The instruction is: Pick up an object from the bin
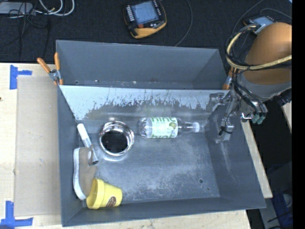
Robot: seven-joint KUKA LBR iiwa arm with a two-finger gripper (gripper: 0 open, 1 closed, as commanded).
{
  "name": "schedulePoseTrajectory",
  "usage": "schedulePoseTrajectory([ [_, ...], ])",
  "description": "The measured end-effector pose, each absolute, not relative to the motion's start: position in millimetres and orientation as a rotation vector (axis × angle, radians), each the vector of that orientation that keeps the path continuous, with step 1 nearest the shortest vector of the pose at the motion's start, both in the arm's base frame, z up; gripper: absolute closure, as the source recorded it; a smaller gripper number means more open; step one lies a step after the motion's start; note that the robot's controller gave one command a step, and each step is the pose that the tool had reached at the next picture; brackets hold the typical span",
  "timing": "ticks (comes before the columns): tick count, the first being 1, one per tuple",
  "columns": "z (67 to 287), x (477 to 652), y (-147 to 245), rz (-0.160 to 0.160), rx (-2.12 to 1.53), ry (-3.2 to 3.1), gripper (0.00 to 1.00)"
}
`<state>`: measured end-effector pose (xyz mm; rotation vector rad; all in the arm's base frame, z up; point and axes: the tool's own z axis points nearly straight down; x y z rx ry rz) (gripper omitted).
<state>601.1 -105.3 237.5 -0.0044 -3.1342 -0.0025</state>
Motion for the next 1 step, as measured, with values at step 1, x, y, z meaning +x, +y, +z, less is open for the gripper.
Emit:
schedulePoseTrajectory([
  [1,188.5,594.5,-4.1,-0.01,0.138,-3.126,0.0],
])
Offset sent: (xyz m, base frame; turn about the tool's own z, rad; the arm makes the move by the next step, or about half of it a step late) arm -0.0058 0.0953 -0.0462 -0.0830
